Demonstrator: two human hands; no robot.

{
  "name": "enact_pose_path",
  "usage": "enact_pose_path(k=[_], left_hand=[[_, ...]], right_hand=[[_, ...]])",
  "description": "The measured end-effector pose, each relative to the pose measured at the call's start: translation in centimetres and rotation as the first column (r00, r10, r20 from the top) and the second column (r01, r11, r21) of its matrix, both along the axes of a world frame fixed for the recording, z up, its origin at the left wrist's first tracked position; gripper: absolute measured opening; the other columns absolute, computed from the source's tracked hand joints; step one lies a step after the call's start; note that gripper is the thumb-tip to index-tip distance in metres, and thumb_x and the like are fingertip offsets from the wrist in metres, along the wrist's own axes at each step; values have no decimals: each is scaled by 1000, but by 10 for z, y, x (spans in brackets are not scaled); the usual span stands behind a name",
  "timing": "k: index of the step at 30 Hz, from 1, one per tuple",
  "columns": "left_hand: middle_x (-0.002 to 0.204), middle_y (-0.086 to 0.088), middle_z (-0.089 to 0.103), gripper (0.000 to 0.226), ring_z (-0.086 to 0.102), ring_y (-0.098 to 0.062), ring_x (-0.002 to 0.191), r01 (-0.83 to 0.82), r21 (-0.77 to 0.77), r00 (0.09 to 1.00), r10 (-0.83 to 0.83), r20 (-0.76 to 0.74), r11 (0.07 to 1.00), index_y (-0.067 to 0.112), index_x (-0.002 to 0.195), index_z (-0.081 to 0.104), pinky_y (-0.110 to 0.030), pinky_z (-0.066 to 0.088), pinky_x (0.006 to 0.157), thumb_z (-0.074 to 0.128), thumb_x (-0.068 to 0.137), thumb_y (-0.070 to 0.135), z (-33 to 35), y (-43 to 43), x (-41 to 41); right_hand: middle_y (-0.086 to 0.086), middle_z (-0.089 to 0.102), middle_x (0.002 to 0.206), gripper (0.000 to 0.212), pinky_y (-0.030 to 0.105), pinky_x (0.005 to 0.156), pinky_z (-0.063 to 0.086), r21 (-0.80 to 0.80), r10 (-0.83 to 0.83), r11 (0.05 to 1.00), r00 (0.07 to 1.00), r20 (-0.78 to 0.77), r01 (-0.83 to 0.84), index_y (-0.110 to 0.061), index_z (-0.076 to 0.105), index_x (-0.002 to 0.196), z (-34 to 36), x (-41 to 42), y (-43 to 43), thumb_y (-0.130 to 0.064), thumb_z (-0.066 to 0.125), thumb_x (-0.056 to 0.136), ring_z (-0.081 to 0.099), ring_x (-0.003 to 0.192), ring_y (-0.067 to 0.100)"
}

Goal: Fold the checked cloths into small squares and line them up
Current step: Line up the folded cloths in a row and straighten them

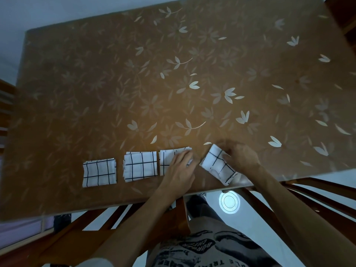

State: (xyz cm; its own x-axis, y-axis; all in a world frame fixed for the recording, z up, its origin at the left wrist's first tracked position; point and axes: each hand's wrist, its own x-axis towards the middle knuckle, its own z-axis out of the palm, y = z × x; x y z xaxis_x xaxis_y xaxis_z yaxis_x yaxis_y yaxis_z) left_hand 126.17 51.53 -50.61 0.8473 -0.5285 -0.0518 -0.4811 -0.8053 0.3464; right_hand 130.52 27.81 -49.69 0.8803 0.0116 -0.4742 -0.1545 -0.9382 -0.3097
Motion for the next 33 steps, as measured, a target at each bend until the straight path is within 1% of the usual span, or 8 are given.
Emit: enact_pose_path(k=[3,5,9,13,19,24,29,33], left_hand=[[137,-10,52,43,44,-28,129,4,-1,1000,-4,-8,1000,11,129,58,-41,41,109,58,87,7,1,-9,2],[129,-8,56,33,50,-26,120,0,-15,1000,0,-9,1000,12,124,60,-40,44,103,56,91,13,3,-17,2],[119,-4,58,30,53,-23,108,-10,-9,999,10,-40,1000,16,123,60,-38,47,95,52,96,28,4,-35,1],[121,-8,59,34,55,-26,108,27,59,999,-25,-27,998,17,123,62,-41,48,94,55,93,34,-2,-48,-3],[117,-15,61,39,55,-33,113,8,253,1000,-12,16,967,12,104,69,-50,42,104,60,90,47,-5,-56,-6],[122,-17,61,47,50,-36,126,-31,336,1000,27,16,941,7,110,67,-55,32,114,73,80,43,-3,-57,-6],[128,-18,61,45,51,-36,129,-32,311,999,34,0,950,7,111,68,-52,39,110,80,71,22,-12,-46,-9],[152,-21,40,46,32,-38,144,-25,202,1000,22,14,979,9,123,57,-52,33,115,71,80,17,-13,-38,-13]], right_hand=[[2,70,77,12,33,74,54,117,-338,928,933,-127,353,-12,65,89,3,-12,-18,-23,62,87,66,76,22],[2,71,64,9,33,72,57,226,-511,802,831,-220,553,-10,65,83,3,-19,-17,-18,63,86,71,64,17],[2,75,69,14,41,68,62,364,-615,596,698,-367,716,-12,66,95,-3,-31,-4,-14,62,82,74,61,21],[8,74,96,35,35,79,54,151,-467,844,844,-265,515,-13,69,103,2,-39,7,-43,61,87,69,92,31],[18,52,115,33,41,80,46,26,-282,959,957,67,281,-3,48,117,4,-24,-1,-26,54,95,56,102,37],[17,59,113,34,41,79,49,45,-238,970,971,-25,239,-3,53,119,-1,-28,1,-25,56,93,61,99,36],[16,64,110,35,41,80,53,39,-246,968,968,-42,248,-6,53,119,-4,-36,9,-28,56,92,64,95,34],[14,61,111,36,41,80,50,-33,-269,963,963,-17,269,-5,51,116,0,-38,12,-32,56,93,61,100,34]])
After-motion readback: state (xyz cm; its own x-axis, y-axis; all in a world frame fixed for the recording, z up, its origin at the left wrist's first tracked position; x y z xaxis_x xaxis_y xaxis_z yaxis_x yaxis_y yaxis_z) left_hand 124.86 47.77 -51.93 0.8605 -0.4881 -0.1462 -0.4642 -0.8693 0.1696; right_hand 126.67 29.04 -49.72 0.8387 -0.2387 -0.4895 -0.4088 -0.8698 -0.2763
